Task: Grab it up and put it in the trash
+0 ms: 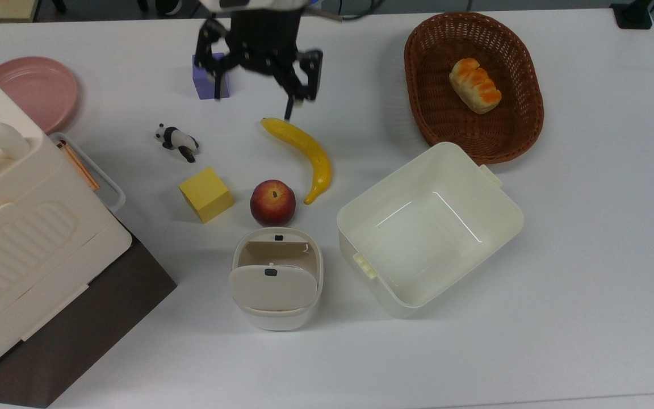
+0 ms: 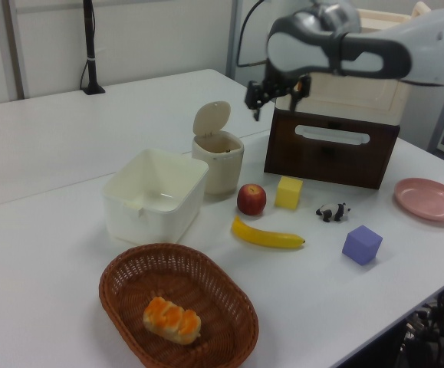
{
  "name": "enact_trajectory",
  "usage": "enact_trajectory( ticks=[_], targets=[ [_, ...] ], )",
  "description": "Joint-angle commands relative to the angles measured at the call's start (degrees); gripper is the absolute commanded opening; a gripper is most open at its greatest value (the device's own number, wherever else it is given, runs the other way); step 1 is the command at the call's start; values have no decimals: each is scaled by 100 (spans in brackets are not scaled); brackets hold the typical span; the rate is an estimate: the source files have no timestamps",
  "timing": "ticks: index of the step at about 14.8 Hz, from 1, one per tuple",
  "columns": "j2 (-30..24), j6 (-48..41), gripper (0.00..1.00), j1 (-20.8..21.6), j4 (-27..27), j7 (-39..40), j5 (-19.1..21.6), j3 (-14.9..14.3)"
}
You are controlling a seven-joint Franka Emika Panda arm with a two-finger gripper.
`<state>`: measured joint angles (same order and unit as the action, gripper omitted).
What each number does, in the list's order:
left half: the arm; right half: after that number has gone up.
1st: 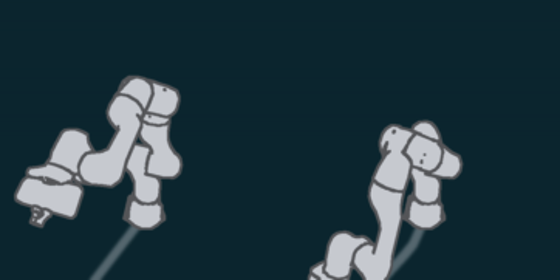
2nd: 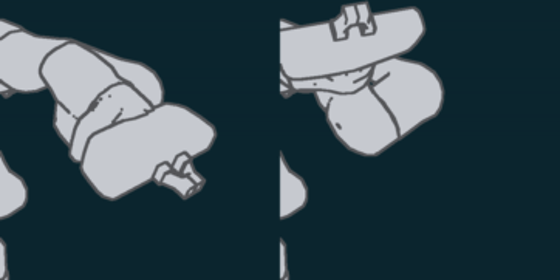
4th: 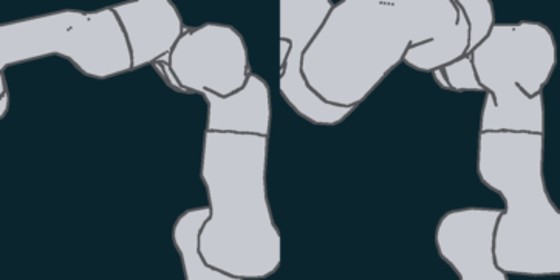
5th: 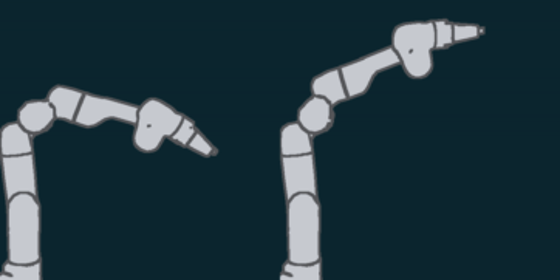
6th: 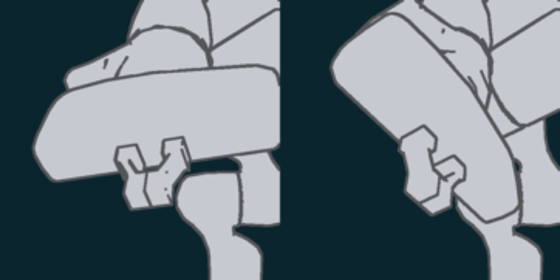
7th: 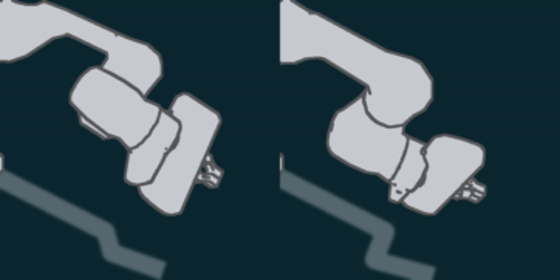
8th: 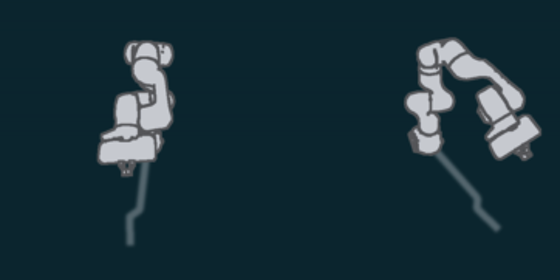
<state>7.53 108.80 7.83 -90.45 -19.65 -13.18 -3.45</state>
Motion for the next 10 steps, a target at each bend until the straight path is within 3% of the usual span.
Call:
enact_trajectory(
  ticks=[1,5,10],
  targets=[
    [-664,-868,100,-54,-280,706,673,-58],
    [-893,-1291,100,-71,-254,1489,1509,-515],
    [-973,-1309,100,-62,-271,1490,1625,-604]
  ],
)
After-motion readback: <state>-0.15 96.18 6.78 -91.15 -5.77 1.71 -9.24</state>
